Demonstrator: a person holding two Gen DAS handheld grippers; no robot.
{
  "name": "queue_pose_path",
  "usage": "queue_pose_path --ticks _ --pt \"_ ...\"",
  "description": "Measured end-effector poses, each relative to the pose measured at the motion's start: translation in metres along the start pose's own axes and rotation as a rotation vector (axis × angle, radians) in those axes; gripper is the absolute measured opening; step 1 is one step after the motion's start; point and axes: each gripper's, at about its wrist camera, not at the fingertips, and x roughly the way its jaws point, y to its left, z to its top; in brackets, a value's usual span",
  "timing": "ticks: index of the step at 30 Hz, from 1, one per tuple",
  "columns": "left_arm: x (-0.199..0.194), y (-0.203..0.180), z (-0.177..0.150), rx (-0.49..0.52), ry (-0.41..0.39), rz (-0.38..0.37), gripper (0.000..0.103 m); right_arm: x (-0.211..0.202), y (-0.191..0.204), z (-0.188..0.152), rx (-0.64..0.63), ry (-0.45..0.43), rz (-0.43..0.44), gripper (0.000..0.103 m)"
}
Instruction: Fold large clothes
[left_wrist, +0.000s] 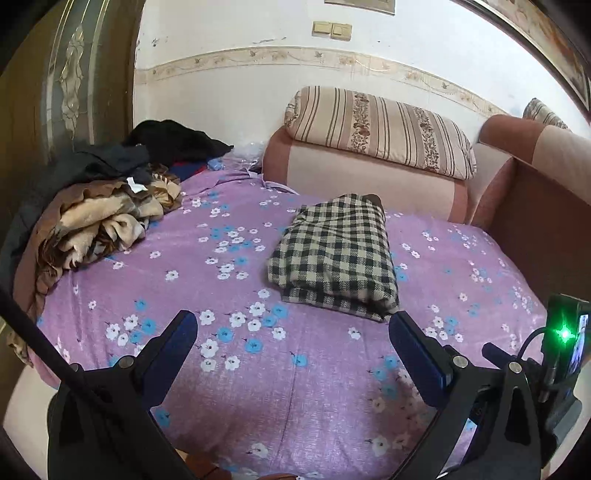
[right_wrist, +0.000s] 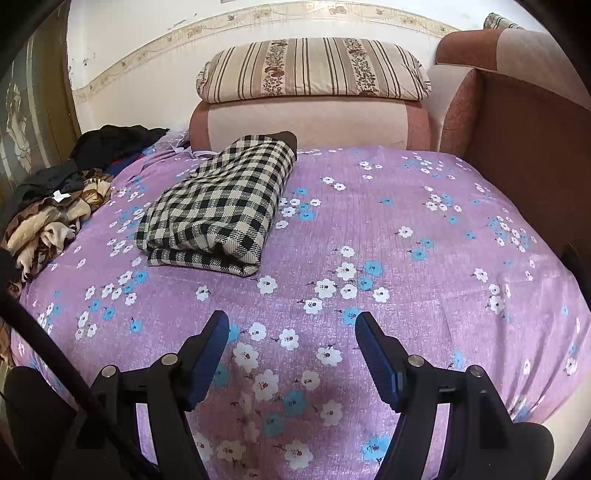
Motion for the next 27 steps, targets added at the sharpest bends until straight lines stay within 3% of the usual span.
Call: queue_pose_path --ticks 7,17,27 --pt "0.023 0.001 -0.011 0.033 0.099 0.085 0.103 -0.002 0.005 -0.002 -0.019 0.002 -0.008 0.076" --pt "0.042 0.005 -0.026 0.033 0.191 0.082 0.103 0.002 0.017 -0.01 -0.074 0.028 -0.02 0.078" --pt "0.047 -0.004 -0.034 0.058 0.216 0.075 0.103 0.006 0.021 -0.013 -0.096 0.038 -0.044 0.079"
